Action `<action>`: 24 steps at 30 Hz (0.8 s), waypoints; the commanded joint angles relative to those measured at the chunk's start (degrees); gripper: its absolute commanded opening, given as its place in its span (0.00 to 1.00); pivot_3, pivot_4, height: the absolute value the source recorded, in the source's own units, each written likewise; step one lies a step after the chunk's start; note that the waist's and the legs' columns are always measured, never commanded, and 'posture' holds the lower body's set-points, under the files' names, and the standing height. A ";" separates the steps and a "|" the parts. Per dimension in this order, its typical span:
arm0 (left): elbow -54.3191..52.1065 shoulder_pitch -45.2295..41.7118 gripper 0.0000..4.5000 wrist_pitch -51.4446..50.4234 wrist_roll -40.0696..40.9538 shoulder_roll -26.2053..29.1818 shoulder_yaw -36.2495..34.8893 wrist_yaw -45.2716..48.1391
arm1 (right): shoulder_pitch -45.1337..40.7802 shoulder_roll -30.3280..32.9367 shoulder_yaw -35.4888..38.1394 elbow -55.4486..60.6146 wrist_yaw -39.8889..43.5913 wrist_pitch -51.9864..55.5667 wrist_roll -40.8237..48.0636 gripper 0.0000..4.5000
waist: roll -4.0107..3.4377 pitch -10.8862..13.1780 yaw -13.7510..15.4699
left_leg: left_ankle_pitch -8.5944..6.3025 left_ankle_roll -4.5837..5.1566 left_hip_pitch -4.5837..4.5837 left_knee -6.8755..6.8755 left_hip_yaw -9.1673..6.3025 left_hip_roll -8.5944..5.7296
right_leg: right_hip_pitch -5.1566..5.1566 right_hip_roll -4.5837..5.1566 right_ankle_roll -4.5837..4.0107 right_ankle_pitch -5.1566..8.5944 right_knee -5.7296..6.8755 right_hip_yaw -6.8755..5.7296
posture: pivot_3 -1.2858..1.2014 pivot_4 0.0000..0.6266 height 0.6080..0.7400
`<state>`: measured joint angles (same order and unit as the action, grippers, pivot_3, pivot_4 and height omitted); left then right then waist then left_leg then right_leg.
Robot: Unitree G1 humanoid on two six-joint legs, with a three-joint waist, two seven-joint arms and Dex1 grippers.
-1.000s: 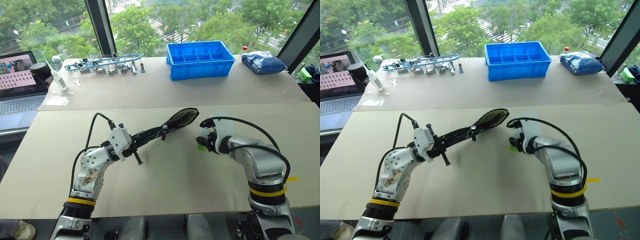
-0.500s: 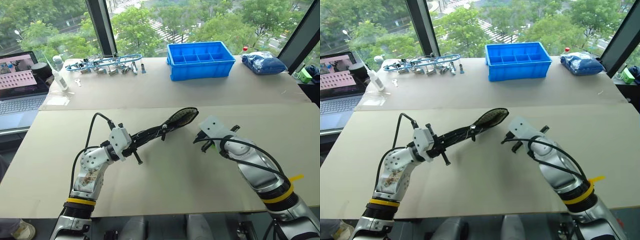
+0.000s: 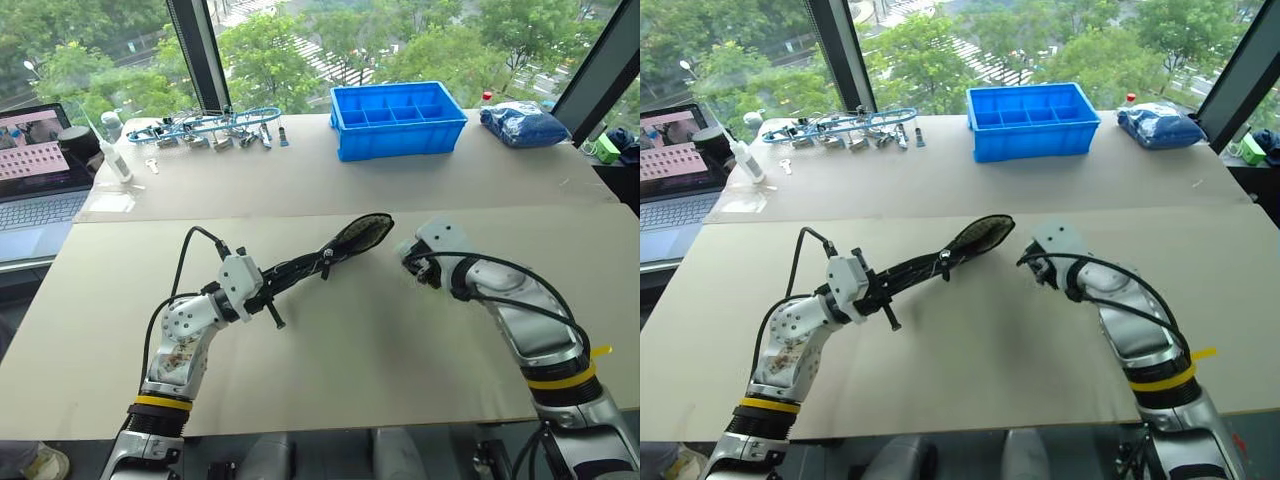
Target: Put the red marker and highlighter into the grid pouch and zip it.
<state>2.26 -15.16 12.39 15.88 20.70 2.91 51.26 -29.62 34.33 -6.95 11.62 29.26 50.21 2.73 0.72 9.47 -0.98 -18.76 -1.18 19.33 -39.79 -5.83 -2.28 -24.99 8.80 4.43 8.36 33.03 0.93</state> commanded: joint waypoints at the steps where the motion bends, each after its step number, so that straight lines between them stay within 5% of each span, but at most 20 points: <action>1: -0.42 -0.97 0.00 1.77 0.74 -0.10 -0.36 0.22 | -2.32 2.16 3.73 -2.39 3.96 -3.68 2.57 0.71 | 0.00 0.00 0.01 | 0.00 0.00 0.01 0.00 0.00 0.00 | 0.00 0.00 0.00 0.00 -0.01 0.00 | 0.52 0.24 1.00; 18: -0.81 -0.40 0.00 2.10 0.55 0.40 -0.81 -0.01 | 1.26 3.90 -2.74 -17.22 12.16 -14.14 0.04 0.71 | 0.07 -0.05 -0.07 | 0.00 0.01 -0.06 -0.01 0.03 0.00 | 0.06 0.00 0.00 0.00 0.00 0.01 | 0.52 0.24 1.00; 24: -1.16 -0.10 0.00 2.15 0.47 0.60 -0.93 -0.21 | -0.95 3.65 -2.02 -20.83 12.53 -14.59 -0.11 0.34 | 0.18 -0.12 -0.01 | 0.00 0.00 -0.17 -0.04 0.02 0.00 | 0.23 0.00 0.00 -0.01 -0.03 0.01 | 0.52 0.24 1.00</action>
<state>3.16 -15.32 12.88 15.88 20.83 2.79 51.34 -30.69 37.70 -8.96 -6.93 41.57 35.12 3.55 0.91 9.35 -1.00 -18.75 -1.19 19.15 -39.84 -5.81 -2.28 -24.76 8.80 4.43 8.35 33.01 0.95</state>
